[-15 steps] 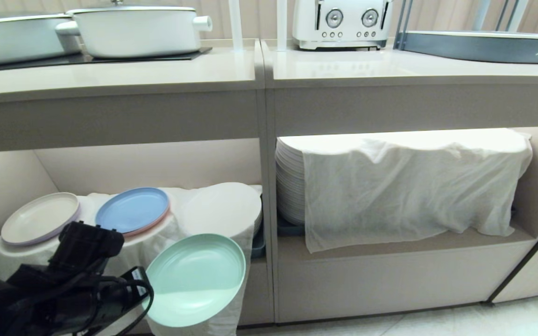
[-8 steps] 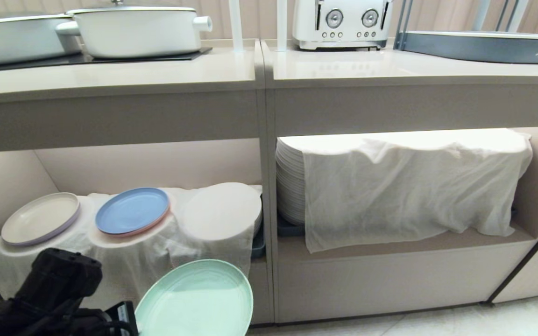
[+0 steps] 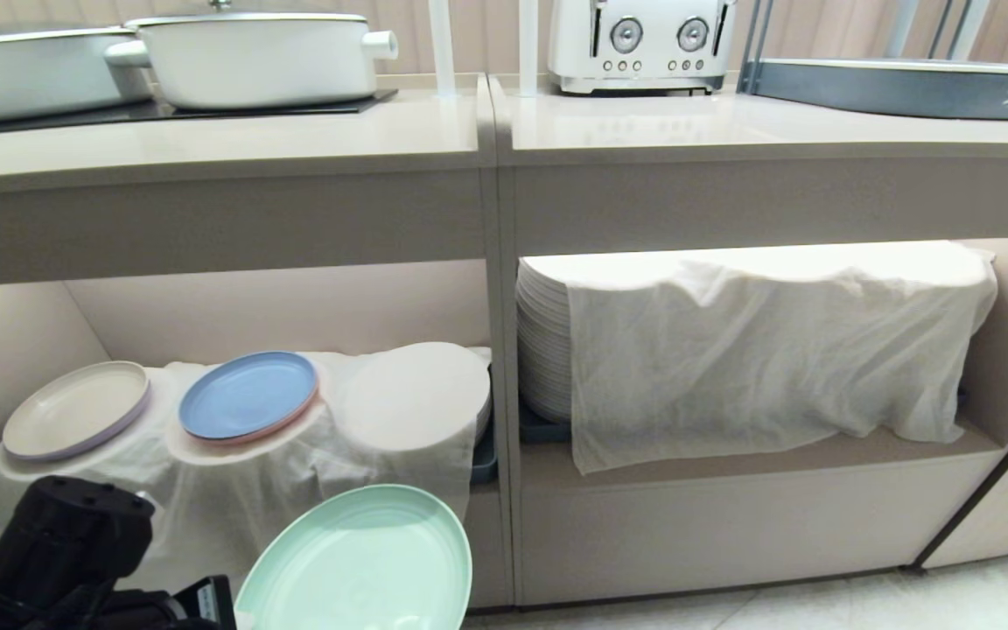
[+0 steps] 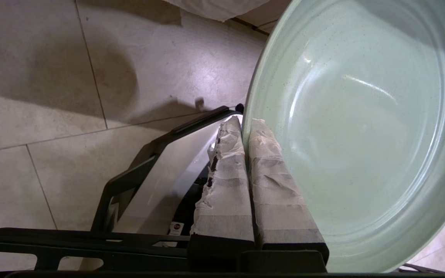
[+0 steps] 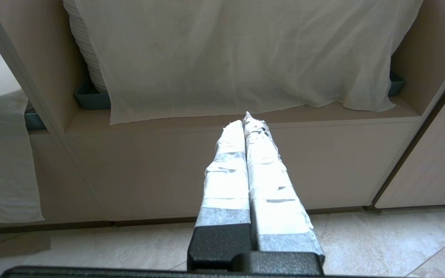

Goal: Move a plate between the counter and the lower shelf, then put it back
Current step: Put the plate

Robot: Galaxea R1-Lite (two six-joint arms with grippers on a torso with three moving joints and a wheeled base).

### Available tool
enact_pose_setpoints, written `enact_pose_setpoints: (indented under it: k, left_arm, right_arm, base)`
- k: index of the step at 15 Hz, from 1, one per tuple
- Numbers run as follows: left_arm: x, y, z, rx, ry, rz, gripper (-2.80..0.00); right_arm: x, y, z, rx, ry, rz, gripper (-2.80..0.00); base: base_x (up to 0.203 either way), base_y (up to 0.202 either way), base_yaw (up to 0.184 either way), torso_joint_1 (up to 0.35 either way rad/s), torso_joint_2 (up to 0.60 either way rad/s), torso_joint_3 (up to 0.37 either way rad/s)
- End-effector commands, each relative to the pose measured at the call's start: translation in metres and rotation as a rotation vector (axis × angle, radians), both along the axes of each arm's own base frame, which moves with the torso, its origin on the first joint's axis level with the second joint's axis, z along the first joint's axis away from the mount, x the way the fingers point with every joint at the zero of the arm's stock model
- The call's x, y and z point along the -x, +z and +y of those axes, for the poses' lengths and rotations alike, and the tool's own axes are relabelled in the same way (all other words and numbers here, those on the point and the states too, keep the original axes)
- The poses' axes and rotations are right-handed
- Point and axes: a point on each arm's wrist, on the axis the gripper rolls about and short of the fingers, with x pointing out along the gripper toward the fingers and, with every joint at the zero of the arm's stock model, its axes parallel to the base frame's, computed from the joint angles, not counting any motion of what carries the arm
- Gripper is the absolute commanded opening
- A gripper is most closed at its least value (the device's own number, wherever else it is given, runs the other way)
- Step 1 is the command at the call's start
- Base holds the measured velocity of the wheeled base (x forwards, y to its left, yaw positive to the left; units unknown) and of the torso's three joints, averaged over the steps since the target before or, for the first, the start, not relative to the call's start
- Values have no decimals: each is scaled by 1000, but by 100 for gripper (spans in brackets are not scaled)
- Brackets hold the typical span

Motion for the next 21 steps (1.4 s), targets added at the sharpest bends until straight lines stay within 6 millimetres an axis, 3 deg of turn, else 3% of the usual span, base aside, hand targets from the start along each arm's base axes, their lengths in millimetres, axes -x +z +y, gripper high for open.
enact_pose_setpoints:
  k: [1, 12, 17, 21]
  left_arm:
    - [-1, 1, 0, 5, 4, -6, -280]
    - [3, 0, -3, 3, -21, 2, -280]
    - [4, 0, -3, 4, -31, 0, -280]
    - [17, 0, -2, 0, -63, 10, -280]
  right_arm:
    - [0, 0, 0, 0, 0, 0, -280]
    - [0, 0, 0, 3, 0, 0, -280]
    - [0, 0, 0, 6, 0, 0, -280]
    - [0, 0, 0, 6, 1, 0, -280]
  base:
    - [0, 0, 0, 0, 0, 0]
    - [0, 0, 0, 3, -9, -6]
    - [0, 0, 0, 130, -374, -242]
    - [0, 0, 0, 177, -463, -284]
